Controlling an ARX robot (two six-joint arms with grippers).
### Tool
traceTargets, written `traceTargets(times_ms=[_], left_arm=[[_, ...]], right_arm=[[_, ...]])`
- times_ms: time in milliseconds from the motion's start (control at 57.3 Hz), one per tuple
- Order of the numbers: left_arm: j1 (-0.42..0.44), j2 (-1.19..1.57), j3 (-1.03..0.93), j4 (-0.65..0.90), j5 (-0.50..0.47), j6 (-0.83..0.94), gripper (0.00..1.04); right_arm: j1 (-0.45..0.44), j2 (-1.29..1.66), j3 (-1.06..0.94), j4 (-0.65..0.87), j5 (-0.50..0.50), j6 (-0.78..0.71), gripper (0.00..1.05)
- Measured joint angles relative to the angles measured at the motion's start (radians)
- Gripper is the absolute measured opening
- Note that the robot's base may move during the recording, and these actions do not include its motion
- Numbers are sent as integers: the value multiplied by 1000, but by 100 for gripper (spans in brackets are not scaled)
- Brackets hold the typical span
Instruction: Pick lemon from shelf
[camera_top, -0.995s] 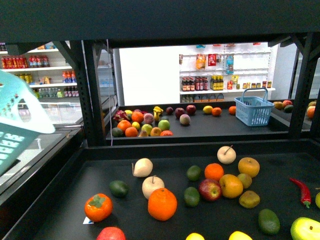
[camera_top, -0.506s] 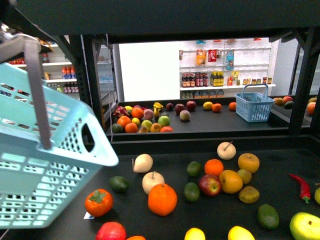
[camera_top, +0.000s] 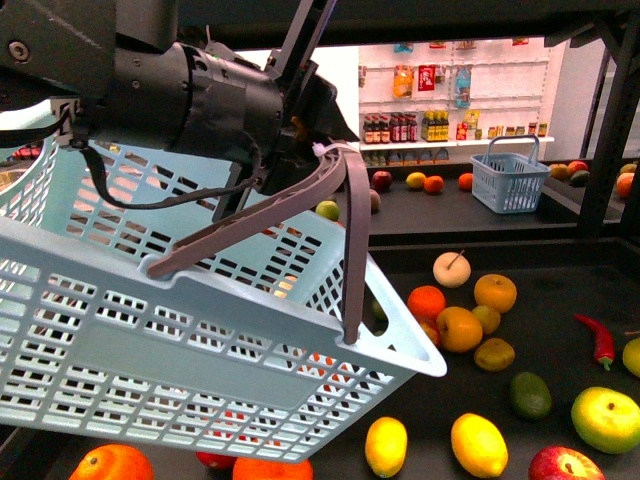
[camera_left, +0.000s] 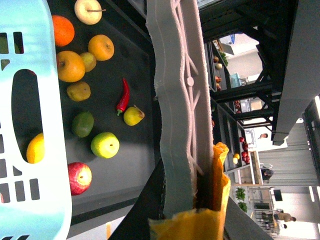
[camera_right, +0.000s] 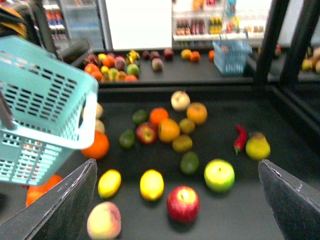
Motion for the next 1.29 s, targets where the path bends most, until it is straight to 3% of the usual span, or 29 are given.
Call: traceTargets(times_ms=[87,192,262,489,664,925,1292], left_arm=[[-1,5,11,-6,-10,11,12],[-1,6,14,-6,-10,21,12],[-1,6,14,-7,-13,22,12],[-1,6,15,-7,-13,27,11],[-1,6,15,-7,-13,27,11],[0,6,15,-7,-13,28,11],[-1,6,15,-7,-13,29,11]], right_arm=[[-75,233,35,100,-47,69,97],[-191,673,129,382,-188,93,97],[-221,955,251,484,-253,89,97],[-239,1645,689,385,-348,42,97],[-204,1960,988,305,-329,24,97],[-65,2234,1194,292,-224,-13,97],[-12,2530,1469,234,-143,8,97]])
